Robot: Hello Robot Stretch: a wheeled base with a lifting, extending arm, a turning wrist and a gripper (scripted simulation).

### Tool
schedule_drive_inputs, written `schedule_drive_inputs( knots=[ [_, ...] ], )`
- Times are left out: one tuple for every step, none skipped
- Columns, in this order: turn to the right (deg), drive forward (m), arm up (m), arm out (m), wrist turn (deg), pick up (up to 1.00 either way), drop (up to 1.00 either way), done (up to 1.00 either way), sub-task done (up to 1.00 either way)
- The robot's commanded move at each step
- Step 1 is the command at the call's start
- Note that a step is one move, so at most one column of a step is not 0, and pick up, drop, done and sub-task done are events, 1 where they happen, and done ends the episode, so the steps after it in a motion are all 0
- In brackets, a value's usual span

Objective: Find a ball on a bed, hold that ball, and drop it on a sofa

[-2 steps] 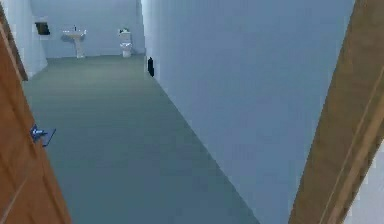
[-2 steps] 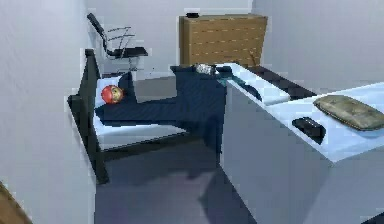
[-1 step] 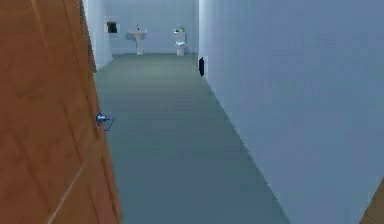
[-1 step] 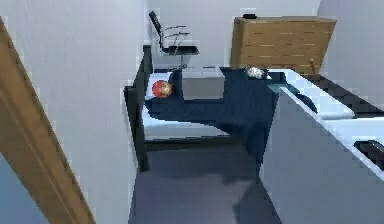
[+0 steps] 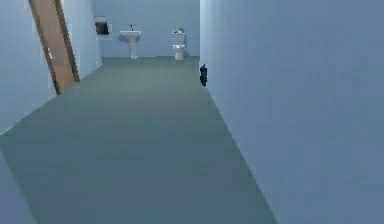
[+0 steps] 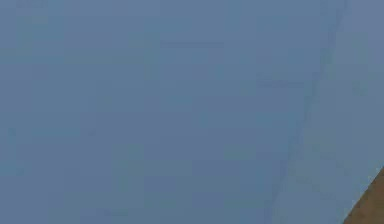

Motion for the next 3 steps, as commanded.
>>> schedule_drive_inputs(
  knots=[
    [0.0, 1.00, 0.00, 0.00, 0.0, 0.00, 0.00, 0.00, 0.00],
    [0.0, 1.00, 0.00, 0.00, 0.0, 0.00, 0.00, 0.00, 0.00],
    [0.0, 1.00, 0.00, 0.00, 0.0, 0.00, 0.00, 0.00, 0.00]
  ],
)
